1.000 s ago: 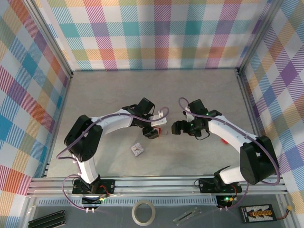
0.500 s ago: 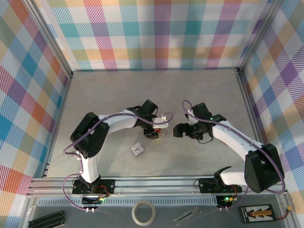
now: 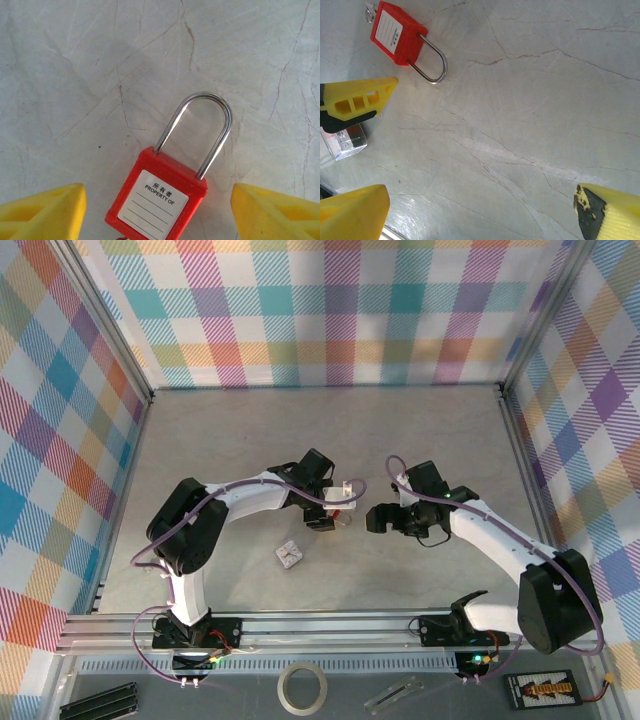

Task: Unlock with the key

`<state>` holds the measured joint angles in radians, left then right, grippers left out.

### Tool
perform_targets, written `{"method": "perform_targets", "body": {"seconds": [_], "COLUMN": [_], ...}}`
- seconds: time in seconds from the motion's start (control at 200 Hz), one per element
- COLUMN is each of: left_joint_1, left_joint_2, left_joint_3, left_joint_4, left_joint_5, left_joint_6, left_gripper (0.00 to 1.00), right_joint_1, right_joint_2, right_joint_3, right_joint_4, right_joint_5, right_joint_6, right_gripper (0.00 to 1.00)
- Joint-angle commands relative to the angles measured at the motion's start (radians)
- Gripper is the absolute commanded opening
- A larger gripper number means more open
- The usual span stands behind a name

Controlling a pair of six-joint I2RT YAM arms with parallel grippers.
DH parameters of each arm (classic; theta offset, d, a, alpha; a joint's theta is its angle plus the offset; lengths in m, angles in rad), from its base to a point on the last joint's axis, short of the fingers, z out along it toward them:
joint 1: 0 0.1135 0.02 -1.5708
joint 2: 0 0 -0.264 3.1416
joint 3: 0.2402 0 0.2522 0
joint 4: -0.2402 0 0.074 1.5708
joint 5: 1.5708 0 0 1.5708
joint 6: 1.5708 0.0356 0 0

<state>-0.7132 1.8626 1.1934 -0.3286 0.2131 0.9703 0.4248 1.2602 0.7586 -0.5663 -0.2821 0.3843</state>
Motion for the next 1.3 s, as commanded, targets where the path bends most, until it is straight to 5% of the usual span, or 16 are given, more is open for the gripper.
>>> {"method": "perform_targets", "body": {"seconds": [0.0, 0.56, 1.3], "left_joint_1": [-0.012, -0.021, -0.006], "left_joint_2": [0.02, 0.135, 0.095], "left_joint_3": [0.033, 0.127, 0.036], "left_joint_4": [-0.086, -0.097, -0.087], "left_joint_5": [0.0, 0.008, -0.038], "left_joint_6": [0.056, 0.082, -0.056], "left_gripper": [0.76, 0.74, 0.34], "right_joint_1": [-0.008, -0.015, -0.029], "right_joint_2": [-0.015, -0.001, 0.01], "right_joint_3": [-0.016, -0.044, -0.045], "right_joint_4": [0.011, 0.039, 0.106], "right_joint_5": [-0.017, -0.026, -0.067], "right_joint_6": [0.006, 0.008, 0.086], "right_gripper": [0.94, 0.94, 0.93]}}
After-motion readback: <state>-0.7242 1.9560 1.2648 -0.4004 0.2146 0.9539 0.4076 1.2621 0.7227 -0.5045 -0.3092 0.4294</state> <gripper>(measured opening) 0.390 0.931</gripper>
